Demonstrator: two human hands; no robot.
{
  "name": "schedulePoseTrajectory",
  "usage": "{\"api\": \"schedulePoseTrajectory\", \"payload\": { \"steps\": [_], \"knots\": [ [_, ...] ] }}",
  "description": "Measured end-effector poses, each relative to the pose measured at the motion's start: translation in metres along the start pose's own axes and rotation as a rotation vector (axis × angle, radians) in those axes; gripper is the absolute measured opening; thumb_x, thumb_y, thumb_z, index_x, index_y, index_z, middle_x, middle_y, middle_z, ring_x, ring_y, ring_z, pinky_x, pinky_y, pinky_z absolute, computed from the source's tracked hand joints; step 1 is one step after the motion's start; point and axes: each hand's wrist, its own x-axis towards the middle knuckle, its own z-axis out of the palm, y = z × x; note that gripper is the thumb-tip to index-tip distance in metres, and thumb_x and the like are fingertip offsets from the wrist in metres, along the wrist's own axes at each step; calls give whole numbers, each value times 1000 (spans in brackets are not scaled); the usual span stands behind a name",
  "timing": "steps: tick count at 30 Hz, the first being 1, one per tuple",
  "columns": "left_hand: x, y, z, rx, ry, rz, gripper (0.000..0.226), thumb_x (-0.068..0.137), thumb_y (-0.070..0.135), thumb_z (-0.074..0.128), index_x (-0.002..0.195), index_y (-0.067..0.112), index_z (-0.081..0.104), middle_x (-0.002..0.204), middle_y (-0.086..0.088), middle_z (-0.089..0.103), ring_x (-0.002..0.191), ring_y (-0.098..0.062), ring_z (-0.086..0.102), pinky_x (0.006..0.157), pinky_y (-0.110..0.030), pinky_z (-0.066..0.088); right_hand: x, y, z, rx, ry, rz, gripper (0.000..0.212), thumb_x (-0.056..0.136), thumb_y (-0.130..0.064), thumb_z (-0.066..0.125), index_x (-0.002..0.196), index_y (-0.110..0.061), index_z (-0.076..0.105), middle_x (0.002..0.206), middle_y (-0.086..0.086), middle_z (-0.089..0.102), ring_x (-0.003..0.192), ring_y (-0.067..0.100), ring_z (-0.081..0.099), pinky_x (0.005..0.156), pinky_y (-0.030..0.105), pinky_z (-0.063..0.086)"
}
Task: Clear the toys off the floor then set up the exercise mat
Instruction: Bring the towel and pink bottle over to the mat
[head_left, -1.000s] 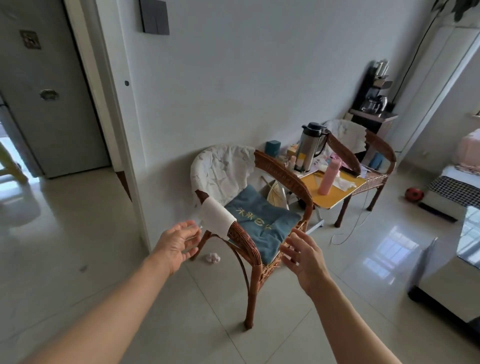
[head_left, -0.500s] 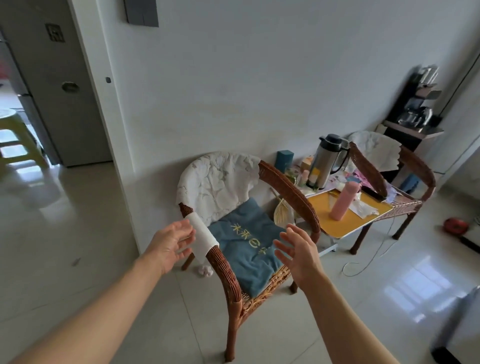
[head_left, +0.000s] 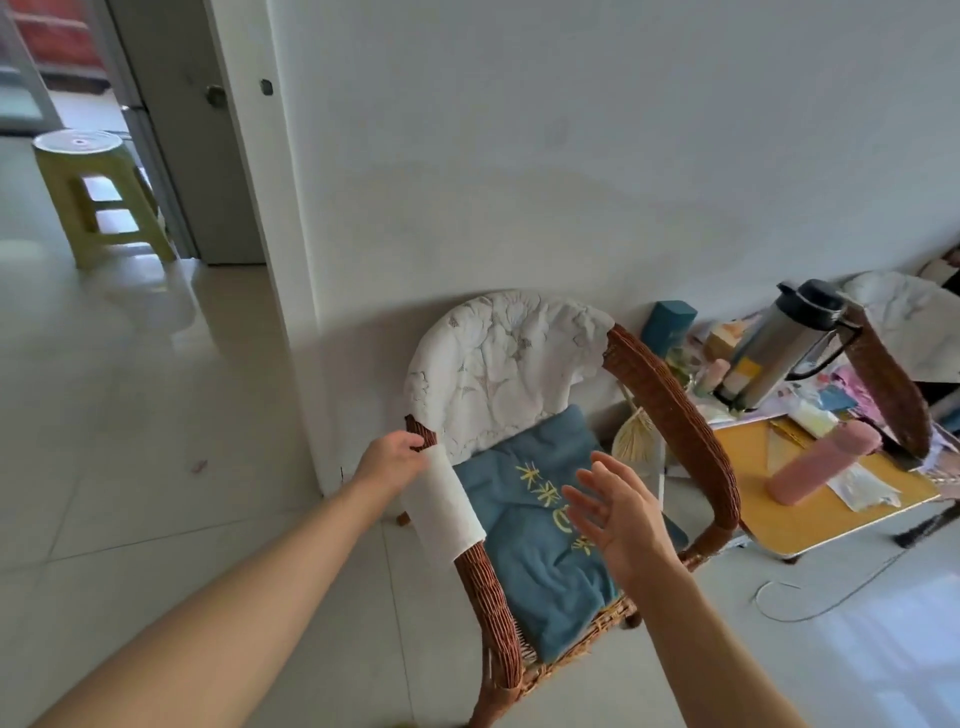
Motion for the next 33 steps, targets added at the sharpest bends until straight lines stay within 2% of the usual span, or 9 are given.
{"api": "schedulePoseTrajectory", "payload": {
  "steps": [2, 7, 12, 16, 21, 24, 26, 29, 33],
  "knots": [
    [21, -3, 5, 149, -42, -21, 59, 64, 26, 58, 120, 9, 58, 118, -13, 62, 111, -30, 57, 92, -36, 46, 18, 1, 9, -10, -9, 25, 13, 96, -17, 48, 104, -21, 57, 104, 8, 62, 99, 28, 61, 93, 44, 49],
    [52, -17, 22, 345, 47, -27, 48, 85, 8, 56, 131, 2, 45, 133, -15, 52, 121, -27, 51, 95, -30, 39, 42, 14, 12, -55, -22, 112, 11, 96, -18, 49, 99, -22, 58, 106, 9, 61, 100, 27, 61, 91, 41, 49],
    [75, -34, 43, 426, 40, -134, 74, 82, 13, 60, 145, 8, 20, 148, -11, 33, 133, -27, 37, 106, -35, 32, 65, 30, 3, -95, -54, 180, 18, 97, -20, 47, 113, -19, 56, 110, 8, 61, 99, 25, 62, 80, 35, 51],
    [77, -39, 57, 791, 109, -149, 63, 83, 22, 58, 138, 11, 28, 142, -10, 35, 128, -29, 41, 101, -42, 36, 74, 38, -10, -135, -86, 252, 23, 96, -18, 49, 118, -15, 56, 110, 9, 61, 97, 26, 62, 84, 37, 52],
    [77, -37, 64, 1001, 164, -132, 40, 83, 28, 55, 117, 9, 48, 123, -10, 51, 116, -30, 48, 95, -37, 35, 82, 41, -19, -174, -105, 286, 21, 95, -15, 50, 115, -17, 56, 112, 10, 60, 97, 25, 62, 90, 39, 50],
    [71, -22, 68, 830, 102, -56, 8, 79, 20, 54, 83, 12, 54, 97, -7, 56, 95, -28, 53, 79, -30, 40, 82, 39, -20, -229, -128, 263, 24, 95, -16, 51, 119, -17, 55, 113, 8, 60, 96, 23, 63, 88, 37, 51],
    [63, -1, 73, 563, 10, -29, 19, 76, 15, 58, 65, 15, 42, 73, -1, 49, 75, -22, 50, 60, -27, 36, 78, 34, -19, -297, -168, 199, 28, 94, -19, 52, 123, -19, 53, 112, 6, 60, 97, 20, 62, 86, 33, 51],
    [44, 38, 76, 376, -94, 108, 25, 75, 16, 64, 65, 13, 42, 65, 3, 44, 63, -14, 43, 52, -23, 31, 67, 24, -12, -425, -273, 36, 38, 91, -31, 57, 127, -32, 45, 122, -4, 55, 106, 10, 56, 78, 21, 46],
    [13, 92, 71, 277, -283, 332, 30, 81, 25, 67, 61, 22, 45, 58, 11, 44, 52, -1, 43, 50, -13, 31, 51, 3, 3, -519, -338, -240, 77, 73, -62, 62, 137, -42, 25, 127, -23, 41, 112, -11, 46, 75, 9, 41]
  ]
}}
